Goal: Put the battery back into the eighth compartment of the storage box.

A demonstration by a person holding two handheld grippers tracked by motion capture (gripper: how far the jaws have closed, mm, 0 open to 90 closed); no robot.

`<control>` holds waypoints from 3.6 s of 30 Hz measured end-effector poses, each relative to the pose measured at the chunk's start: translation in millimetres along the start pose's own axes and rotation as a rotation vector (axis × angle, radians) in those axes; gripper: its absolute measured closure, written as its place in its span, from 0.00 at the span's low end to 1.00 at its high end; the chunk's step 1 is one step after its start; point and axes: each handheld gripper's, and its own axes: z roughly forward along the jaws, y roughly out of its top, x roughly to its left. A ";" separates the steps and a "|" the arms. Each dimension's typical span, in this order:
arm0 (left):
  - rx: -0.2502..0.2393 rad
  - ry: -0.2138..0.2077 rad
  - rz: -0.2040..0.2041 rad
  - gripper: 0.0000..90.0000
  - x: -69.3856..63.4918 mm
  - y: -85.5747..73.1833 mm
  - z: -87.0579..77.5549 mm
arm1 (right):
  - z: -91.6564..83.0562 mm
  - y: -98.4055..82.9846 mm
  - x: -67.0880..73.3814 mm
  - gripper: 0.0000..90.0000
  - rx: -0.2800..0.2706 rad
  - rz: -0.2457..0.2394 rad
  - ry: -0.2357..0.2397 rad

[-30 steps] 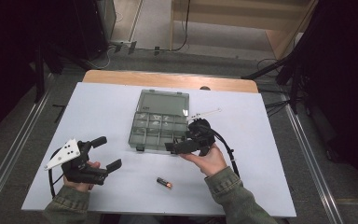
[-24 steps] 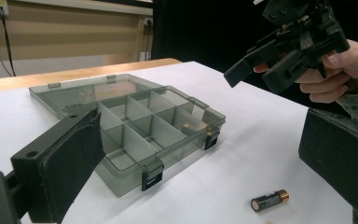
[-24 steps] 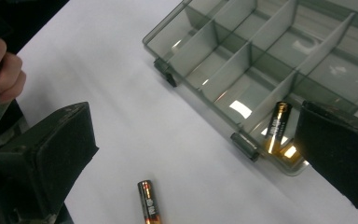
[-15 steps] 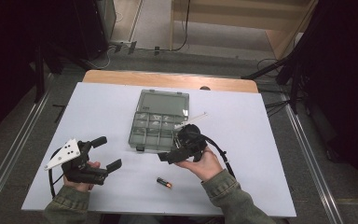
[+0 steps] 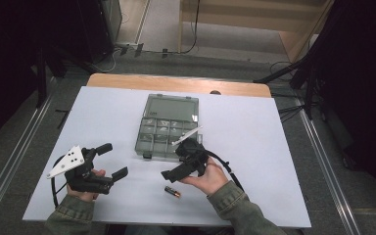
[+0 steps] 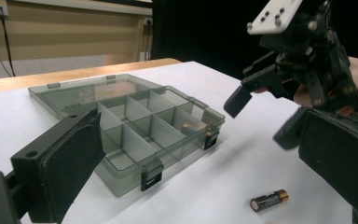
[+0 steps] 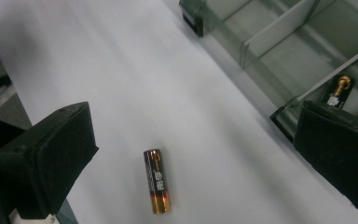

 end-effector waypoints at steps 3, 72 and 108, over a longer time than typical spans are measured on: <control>0.000 0.000 -0.002 0.00 -0.1 0.0 0.1 | 7.2 -0.7 6.4 0.00 0.044 -0.040 -0.020; 0.001 -0.003 0.002 0.00 0.9 0.4 -0.5 | 45.3 -13.4 47.3 0.87 0.403 -0.276 -0.123; 0.004 -0.003 0.001 0.00 0.8 0.1 0.4 | -12.3 0.8 13.2 0.87 0.187 -0.129 -0.073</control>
